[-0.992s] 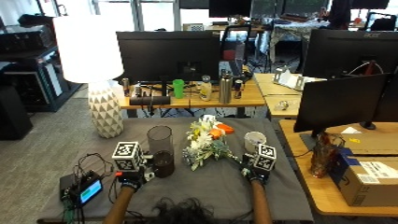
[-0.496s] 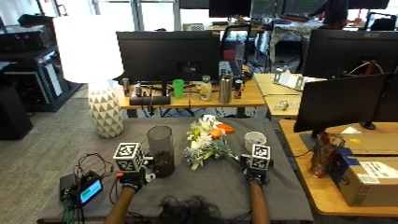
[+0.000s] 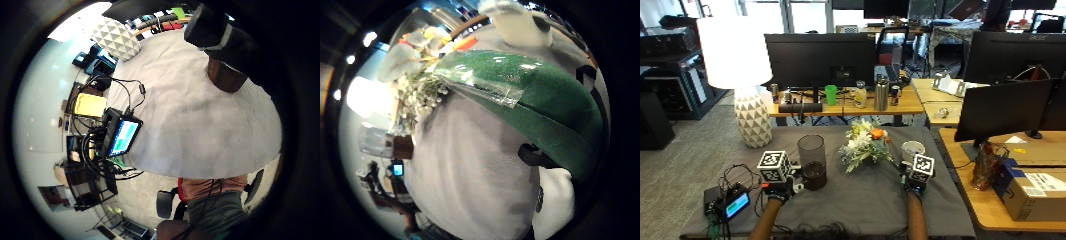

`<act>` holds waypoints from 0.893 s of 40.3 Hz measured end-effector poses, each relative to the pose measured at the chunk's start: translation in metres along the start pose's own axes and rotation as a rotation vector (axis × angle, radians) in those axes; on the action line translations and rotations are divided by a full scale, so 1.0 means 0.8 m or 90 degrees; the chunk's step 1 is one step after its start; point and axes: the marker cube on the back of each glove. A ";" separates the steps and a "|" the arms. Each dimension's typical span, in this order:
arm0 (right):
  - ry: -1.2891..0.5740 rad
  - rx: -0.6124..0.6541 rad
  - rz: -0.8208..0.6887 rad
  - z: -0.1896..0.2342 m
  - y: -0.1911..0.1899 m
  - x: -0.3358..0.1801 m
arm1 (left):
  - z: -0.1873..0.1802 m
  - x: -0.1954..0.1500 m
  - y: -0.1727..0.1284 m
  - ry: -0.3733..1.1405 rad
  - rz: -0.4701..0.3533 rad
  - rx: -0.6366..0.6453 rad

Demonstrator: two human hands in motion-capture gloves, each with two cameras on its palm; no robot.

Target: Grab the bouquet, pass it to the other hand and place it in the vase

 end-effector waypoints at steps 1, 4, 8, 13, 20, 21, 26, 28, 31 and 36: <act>-0.018 0.008 0.005 0.005 -0.008 0.000 | -0.004 0.000 -0.001 -0.001 0.002 0.005; -0.078 0.032 0.005 0.009 -0.029 0.000 | -0.012 0.001 -0.008 -0.003 0.012 0.024; -0.146 0.057 0.010 -0.036 -0.024 -0.002 | -0.031 0.009 -0.004 -0.001 0.020 0.027; -0.270 0.121 0.008 -0.106 -0.017 -0.017 | -0.061 0.030 -0.003 0.037 0.055 0.044; -0.424 0.157 -0.013 -0.164 -0.002 -0.048 | -0.088 0.070 -0.026 0.190 0.129 0.052; -0.451 0.158 -0.020 -0.171 0.001 -0.055 | -0.093 0.078 -0.030 0.222 0.141 0.050; -0.573 0.154 -0.066 -0.194 0.017 -0.093 | -0.117 0.122 -0.050 0.380 0.190 0.050; -0.612 0.151 -0.087 -0.199 0.022 -0.109 | -0.130 0.142 -0.054 0.440 0.201 0.053; -0.669 0.141 -0.119 -0.203 0.028 -0.136 | -0.150 0.173 -0.062 0.529 0.216 0.056; -0.778 0.135 -0.204 -0.211 0.038 -0.175 | -0.164 0.208 -0.081 0.636 0.225 0.056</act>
